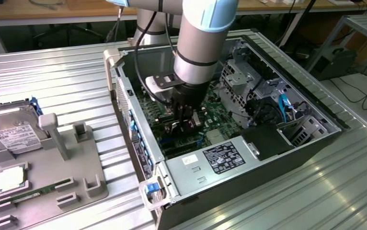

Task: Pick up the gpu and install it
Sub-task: 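Insert the gpu into the slot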

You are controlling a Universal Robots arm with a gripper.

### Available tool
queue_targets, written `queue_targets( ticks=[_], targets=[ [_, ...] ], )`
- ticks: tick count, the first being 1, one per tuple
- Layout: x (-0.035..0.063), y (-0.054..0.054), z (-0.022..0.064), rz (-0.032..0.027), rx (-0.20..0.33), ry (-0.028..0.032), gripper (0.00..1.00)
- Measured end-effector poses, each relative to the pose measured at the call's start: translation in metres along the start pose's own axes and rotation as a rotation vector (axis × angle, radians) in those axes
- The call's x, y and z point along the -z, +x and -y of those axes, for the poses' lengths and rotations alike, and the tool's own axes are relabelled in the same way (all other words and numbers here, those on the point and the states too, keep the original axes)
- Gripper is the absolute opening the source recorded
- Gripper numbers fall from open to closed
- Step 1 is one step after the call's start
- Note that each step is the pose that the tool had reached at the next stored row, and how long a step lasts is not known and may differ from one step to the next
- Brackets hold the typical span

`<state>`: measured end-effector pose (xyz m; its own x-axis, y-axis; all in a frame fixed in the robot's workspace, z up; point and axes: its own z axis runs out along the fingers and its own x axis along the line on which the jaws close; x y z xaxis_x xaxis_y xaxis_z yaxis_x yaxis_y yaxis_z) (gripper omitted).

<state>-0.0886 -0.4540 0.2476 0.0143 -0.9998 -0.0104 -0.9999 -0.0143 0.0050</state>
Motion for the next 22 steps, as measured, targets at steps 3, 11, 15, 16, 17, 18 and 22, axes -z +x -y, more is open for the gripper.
queue_targets(
  ticks=[3, 11, 15, 16, 17, 18, 22],
  targets=[
    [0.0139, 0.000, -0.0001, 0.0003, 0.000, 0.0002, 0.35],
    [0.0494, -0.001, 0.0001, 0.0001, 0.000, 0.0000, 0.35],
    [0.0494, -0.001, 0.0001, 0.0003, 0.000, 0.0002, 0.27],
    [0.0495, -0.001, 0.0001, 0.0002, 0.000, 0.0001, 0.27],
    [0.0495, -0.001, 0.0001, 0.0001, 0.000, 0.0001, 0.20],
    [0.0495, -0.001, 0.0001, 0.0001, 0.000, 0.0001, 0.14],
    [0.0495, -0.001, 0.0001, 0.0001, 0.000, 0.0001, 0.11]
  ],
)
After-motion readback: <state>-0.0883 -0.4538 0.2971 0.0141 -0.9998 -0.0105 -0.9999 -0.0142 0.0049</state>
